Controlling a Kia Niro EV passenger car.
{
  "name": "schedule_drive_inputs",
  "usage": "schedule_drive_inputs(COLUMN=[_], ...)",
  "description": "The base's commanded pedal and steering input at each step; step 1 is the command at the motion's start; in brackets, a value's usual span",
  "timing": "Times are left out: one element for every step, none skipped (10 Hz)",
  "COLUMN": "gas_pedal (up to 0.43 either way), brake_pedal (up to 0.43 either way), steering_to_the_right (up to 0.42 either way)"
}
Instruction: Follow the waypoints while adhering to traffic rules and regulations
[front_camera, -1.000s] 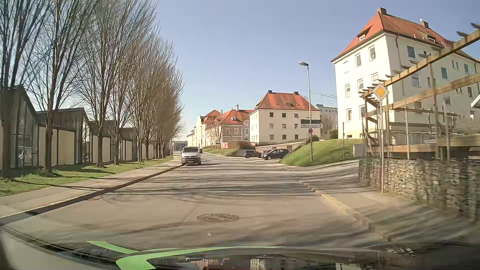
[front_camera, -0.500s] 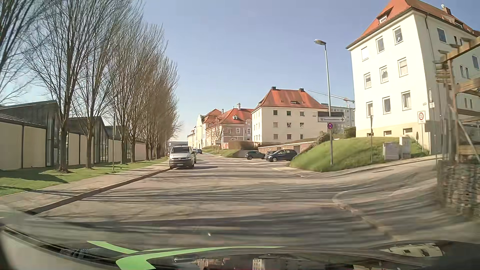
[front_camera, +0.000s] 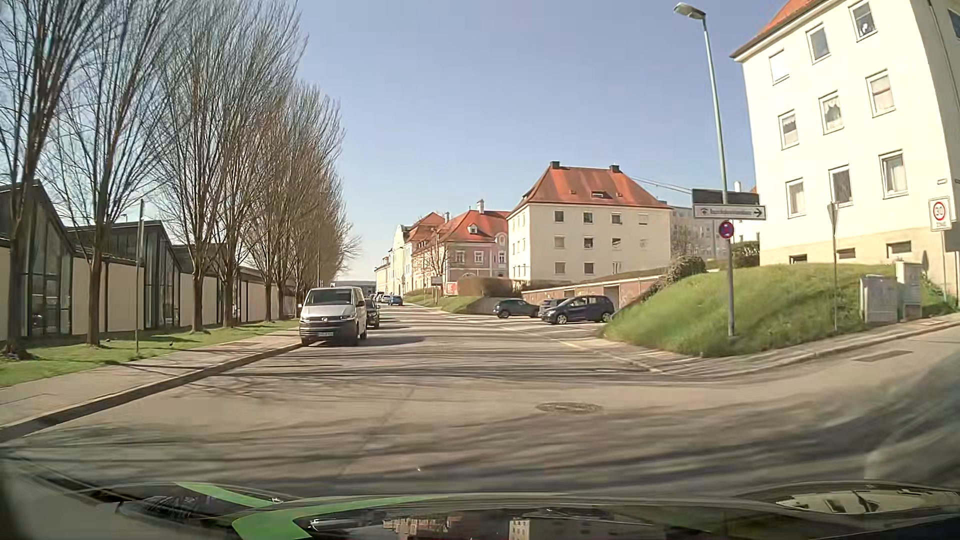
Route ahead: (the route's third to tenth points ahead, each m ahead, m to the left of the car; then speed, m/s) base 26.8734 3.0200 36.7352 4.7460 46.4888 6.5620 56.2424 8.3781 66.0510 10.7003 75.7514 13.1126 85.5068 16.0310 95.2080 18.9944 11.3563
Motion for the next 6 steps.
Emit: schedule_drive_inputs(gas_pedal=[0.13,0.13,0.13,0.13,0.13,0.13], brake_pedal=[0.0,0.0,0.0,0.0,0.0,0.0], steering_to_the_right=[-0.008,-0.009,-0.01,-0.012,-0.013,-0.015])
